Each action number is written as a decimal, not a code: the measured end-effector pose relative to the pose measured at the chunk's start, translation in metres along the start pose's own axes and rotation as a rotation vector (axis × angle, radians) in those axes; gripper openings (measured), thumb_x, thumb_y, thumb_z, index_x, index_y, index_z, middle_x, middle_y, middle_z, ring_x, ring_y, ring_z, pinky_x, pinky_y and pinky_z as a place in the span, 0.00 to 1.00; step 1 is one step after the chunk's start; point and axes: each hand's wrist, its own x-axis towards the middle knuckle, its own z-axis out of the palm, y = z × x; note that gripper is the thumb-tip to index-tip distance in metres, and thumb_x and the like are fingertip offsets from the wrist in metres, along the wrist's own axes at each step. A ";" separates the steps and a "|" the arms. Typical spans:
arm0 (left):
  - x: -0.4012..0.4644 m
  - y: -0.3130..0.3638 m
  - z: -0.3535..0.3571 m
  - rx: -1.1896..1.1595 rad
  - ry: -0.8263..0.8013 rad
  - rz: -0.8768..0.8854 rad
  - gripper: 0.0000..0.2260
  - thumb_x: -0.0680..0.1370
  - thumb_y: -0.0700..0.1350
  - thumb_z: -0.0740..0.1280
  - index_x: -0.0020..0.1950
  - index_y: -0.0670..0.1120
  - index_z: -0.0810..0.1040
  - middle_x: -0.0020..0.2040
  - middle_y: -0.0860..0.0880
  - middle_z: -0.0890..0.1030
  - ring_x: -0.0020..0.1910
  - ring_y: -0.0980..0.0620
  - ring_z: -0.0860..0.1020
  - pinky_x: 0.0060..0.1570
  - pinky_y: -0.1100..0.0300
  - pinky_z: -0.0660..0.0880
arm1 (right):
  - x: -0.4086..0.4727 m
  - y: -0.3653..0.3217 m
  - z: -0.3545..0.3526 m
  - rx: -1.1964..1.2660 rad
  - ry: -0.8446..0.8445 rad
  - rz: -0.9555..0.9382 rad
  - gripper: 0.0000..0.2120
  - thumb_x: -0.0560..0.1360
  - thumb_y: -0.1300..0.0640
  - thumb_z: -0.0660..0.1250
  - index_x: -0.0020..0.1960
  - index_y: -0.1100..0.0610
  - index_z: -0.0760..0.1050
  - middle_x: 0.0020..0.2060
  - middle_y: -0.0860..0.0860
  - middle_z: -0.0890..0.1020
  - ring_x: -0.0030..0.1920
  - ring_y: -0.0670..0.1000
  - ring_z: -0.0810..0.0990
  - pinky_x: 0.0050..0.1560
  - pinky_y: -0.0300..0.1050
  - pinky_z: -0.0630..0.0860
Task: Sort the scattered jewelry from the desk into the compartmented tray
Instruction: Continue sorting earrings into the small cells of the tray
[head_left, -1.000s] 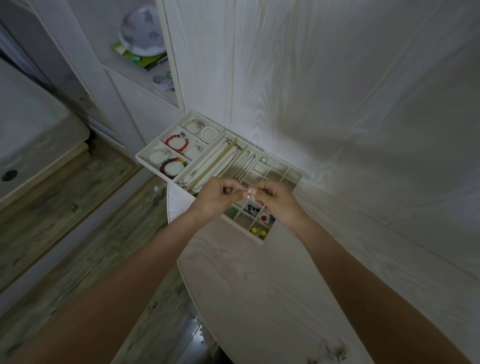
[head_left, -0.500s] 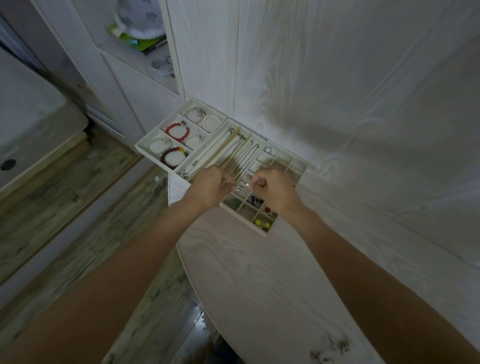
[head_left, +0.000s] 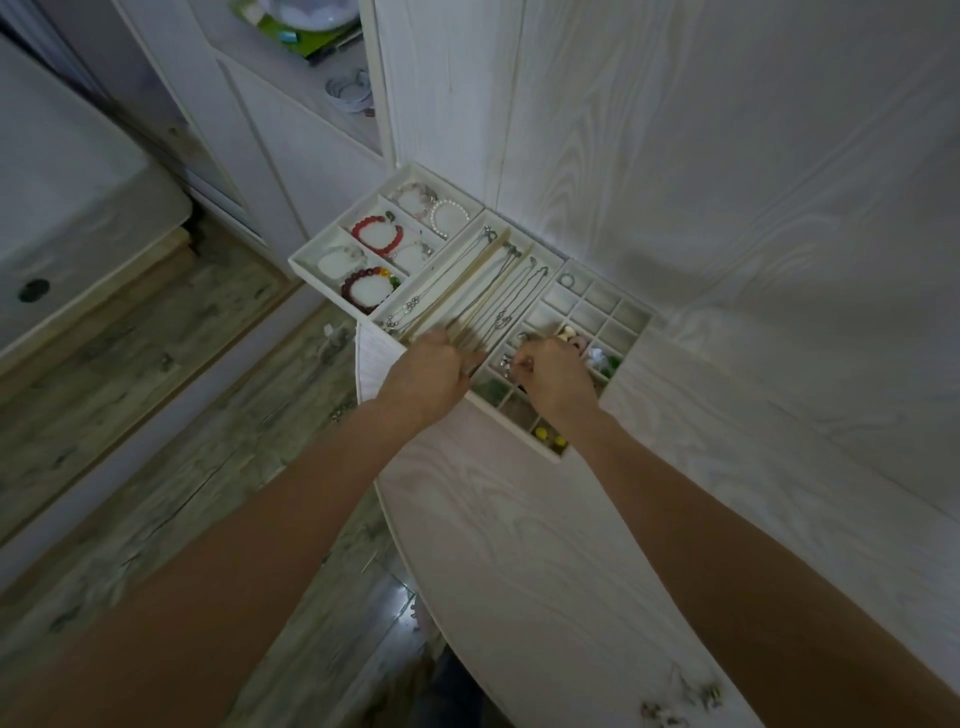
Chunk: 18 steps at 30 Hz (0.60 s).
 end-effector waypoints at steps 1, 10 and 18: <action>0.001 -0.001 0.000 -0.004 -0.001 0.005 0.18 0.79 0.40 0.61 0.69 0.51 0.72 0.62 0.36 0.69 0.63 0.40 0.70 0.59 0.54 0.70 | 0.001 0.000 0.001 -0.024 -0.002 0.020 0.07 0.75 0.66 0.64 0.44 0.61 0.81 0.43 0.57 0.81 0.41 0.54 0.80 0.42 0.46 0.77; 0.006 0.003 -0.006 0.011 -0.021 0.015 0.19 0.77 0.40 0.64 0.68 0.51 0.72 0.65 0.35 0.68 0.67 0.41 0.67 0.63 0.51 0.70 | 0.001 -0.013 -0.002 -0.217 0.003 0.115 0.05 0.78 0.62 0.61 0.50 0.60 0.76 0.38 0.54 0.76 0.39 0.53 0.74 0.39 0.46 0.74; 0.005 0.005 -0.011 0.032 -0.039 -0.006 0.22 0.78 0.35 0.62 0.70 0.52 0.70 0.65 0.38 0.66 0.64 0.41 0.68 0.63 0.51 0.70 | 0.001 -0.018 -0.005 -0.266 -0.027 0.122 0.07 0.79 0.64 0.60 0.54 0.62 0.74 0.42 0.55 0.77 0.40 0.52 0.68 0.39 0.45 0.70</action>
